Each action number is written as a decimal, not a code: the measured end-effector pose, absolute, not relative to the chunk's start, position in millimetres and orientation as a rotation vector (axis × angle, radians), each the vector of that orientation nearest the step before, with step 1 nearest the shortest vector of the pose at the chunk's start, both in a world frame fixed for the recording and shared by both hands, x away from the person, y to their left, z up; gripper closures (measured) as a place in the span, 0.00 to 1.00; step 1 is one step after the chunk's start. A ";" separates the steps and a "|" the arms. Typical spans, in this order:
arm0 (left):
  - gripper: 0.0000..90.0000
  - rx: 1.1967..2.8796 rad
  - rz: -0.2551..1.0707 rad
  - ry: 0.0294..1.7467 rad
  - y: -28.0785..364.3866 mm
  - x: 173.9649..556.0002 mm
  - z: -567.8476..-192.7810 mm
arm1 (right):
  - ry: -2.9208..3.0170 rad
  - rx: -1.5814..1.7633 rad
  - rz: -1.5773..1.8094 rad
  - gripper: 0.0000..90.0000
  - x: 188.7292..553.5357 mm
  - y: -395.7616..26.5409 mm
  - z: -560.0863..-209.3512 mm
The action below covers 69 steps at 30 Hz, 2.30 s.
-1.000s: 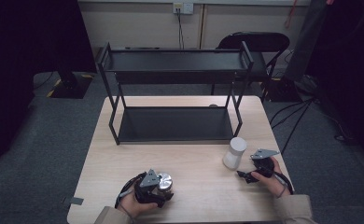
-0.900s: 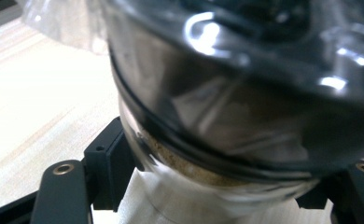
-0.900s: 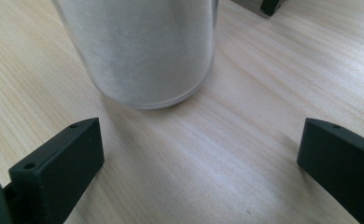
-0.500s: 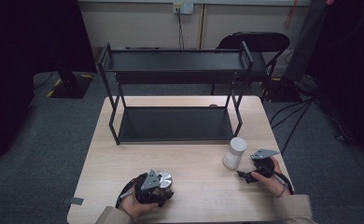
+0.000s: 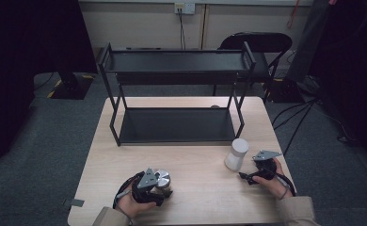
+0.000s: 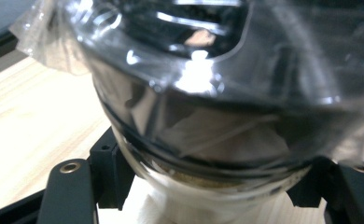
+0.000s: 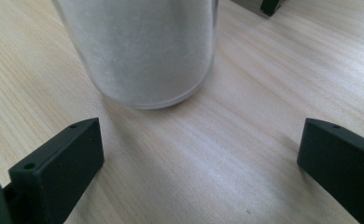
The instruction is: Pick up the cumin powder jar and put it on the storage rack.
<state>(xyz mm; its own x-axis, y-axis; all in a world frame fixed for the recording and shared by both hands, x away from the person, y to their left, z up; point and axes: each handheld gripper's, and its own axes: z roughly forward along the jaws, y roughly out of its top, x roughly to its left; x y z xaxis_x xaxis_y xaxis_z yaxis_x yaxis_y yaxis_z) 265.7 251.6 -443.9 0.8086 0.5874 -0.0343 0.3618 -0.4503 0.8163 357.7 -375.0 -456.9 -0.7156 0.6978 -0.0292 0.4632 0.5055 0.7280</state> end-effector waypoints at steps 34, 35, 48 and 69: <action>0.34 2.052 0.392 0.721 284.4 306.3 -328.2 | 2.432 0.970 1.038 0.00 357.8 -375.3 -457.2; 0.34 2.050 0.396 0.723 284.8 307.5 -322.8 | 2.432 0.970 1.038 0.00 357.8 -375.3 -457.2; 0.34 2.049 0.408 0.710 281.8 331.0 -261.5 | 2.431 0.971 1.039 0.00 357.7 -375.3 -457.3; 0.34 2.046 0.482 0.773 270.3 365.8 -182.7 | 2.431 0.972 1.041 0.00 358.0 -375.8 -457.3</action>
<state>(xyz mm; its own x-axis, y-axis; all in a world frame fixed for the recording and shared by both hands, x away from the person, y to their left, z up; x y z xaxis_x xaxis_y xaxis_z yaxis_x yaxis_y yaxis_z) 365.8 270.3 -182.7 0.7320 0.6796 0.0480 0.3416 -0.4271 0.8372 358.0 -375.8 -457.3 -0.7162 0.6974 -0.0258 0.4625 0.5020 0.7308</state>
